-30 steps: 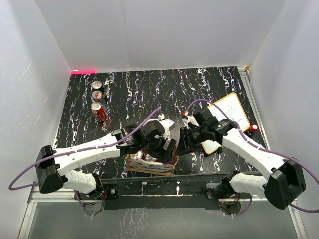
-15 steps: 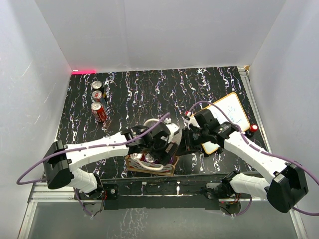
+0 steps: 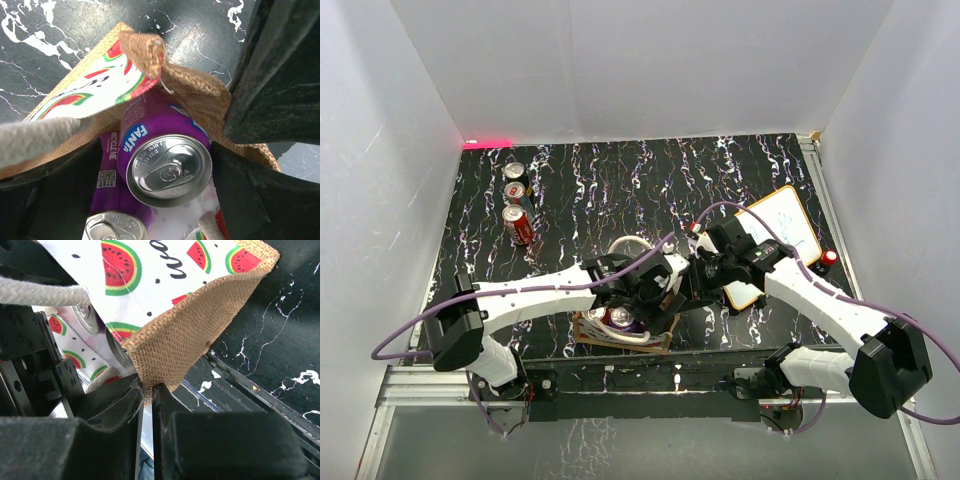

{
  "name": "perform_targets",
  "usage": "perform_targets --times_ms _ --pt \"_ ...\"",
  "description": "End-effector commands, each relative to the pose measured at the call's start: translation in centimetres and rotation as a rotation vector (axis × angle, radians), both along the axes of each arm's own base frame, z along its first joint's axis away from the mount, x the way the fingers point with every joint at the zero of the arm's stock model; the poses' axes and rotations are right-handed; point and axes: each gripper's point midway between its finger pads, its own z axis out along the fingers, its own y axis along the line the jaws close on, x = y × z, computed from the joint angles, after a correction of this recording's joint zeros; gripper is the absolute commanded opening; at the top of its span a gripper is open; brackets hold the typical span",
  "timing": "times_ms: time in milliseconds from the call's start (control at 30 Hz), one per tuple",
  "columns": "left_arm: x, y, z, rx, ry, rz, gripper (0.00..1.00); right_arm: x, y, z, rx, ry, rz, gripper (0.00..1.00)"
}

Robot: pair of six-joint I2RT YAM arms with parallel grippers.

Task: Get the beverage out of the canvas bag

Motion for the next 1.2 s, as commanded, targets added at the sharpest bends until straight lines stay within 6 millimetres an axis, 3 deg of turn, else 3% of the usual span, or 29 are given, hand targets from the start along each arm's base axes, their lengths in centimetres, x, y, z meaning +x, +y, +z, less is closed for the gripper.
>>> perform_targets --times_ms 0,167,333,700,967,1100,1167 --pt "-0.5 0.7 -1.8 0.084 -0.015 -0.052 0.84 2.0 -0.5 -0.9 -0.071 -0.089 -0.017 0.12" --pt "-0.1 1.1 -2.5 0.152 -0.044 -0.058 0.81 2.3 -0.3 -0.8 -0.064 -0.097 -0.022 0.12" --pt "0.4 1.3 -1.5 0.172 -0.074 -0.049 0.65 2.7 -0.4 -0.5 -0.069 -0.114 -0.030 0.12" --pt "1.1 1.1 3.7 0.079 -0.128 0.034 0.22 3.9 -0.3 0.7 -0.070 -0.169 -0.072 0.12" --pt "1.8 -0.1 8.0 0.001 -0.150 0.098 0.10 4.3 -0.1 1.2 -0.058 -0.181 -0.080 0.12" --pt "1.9 0.0 9.1 -0.005 -0.143 0.125 0.00 4.5 0.0 1.4 -0.053 -0.189 -0.084 0.12" --pt "1.8 0.1 9.6 -0.006 -0.139 0.138 0.00 4.7 0.1 1.5 -0.051 -0.194 -0.089 0.12"
